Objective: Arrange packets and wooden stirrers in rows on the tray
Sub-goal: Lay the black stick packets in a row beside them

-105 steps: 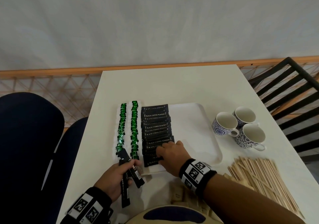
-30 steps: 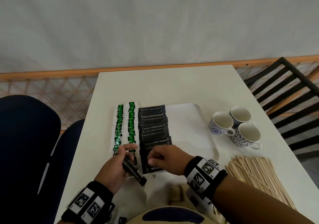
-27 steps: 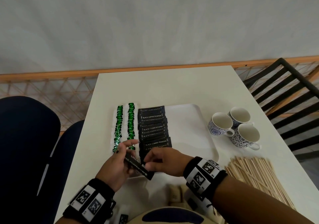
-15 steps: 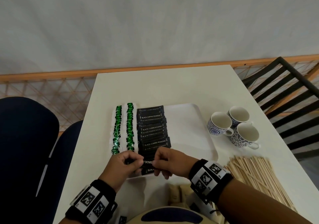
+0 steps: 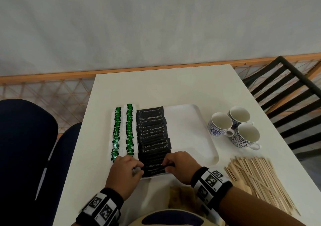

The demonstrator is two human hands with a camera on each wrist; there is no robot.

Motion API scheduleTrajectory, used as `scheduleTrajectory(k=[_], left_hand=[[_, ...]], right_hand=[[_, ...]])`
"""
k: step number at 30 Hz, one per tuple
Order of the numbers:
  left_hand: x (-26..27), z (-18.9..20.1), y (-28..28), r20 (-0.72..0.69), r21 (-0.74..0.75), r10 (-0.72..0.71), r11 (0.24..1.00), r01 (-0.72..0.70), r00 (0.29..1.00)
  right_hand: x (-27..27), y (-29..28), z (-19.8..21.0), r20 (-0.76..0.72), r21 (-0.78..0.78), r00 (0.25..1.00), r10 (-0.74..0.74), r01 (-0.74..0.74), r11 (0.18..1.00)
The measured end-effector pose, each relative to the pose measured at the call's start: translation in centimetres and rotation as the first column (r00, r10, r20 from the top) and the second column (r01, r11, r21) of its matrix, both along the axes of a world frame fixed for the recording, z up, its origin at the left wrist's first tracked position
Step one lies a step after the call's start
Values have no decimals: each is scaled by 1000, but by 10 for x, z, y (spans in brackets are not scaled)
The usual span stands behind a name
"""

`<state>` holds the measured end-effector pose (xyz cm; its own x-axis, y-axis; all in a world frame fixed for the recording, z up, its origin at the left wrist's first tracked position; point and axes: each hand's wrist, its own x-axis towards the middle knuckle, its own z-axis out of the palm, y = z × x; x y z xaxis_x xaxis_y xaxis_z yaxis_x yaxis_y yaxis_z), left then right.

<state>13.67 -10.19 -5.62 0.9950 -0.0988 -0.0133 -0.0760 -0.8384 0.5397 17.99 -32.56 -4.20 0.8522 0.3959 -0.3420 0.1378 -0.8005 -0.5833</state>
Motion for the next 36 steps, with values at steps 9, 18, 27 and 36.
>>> scheduleTrajectory(k=[9,18,27,36], left_hand=[[4,-5,-11,92,249,-182,956,154,979],[13,-7,-15,46,362,-195,917,165,980],[11,-7,-14,42,347,-190,923,164,981],[13,-12,-18,100,389,-184,912,132,978]], right_hand=[[-4,8,-17,94,-90,994,58,-49,995],[-6,14,-15,228,-191,966,121,-78,978],[-6,13,-16,239,-198,961,141,-94,976],[-4,17,-17,327,-216,932,156,-87,972]])
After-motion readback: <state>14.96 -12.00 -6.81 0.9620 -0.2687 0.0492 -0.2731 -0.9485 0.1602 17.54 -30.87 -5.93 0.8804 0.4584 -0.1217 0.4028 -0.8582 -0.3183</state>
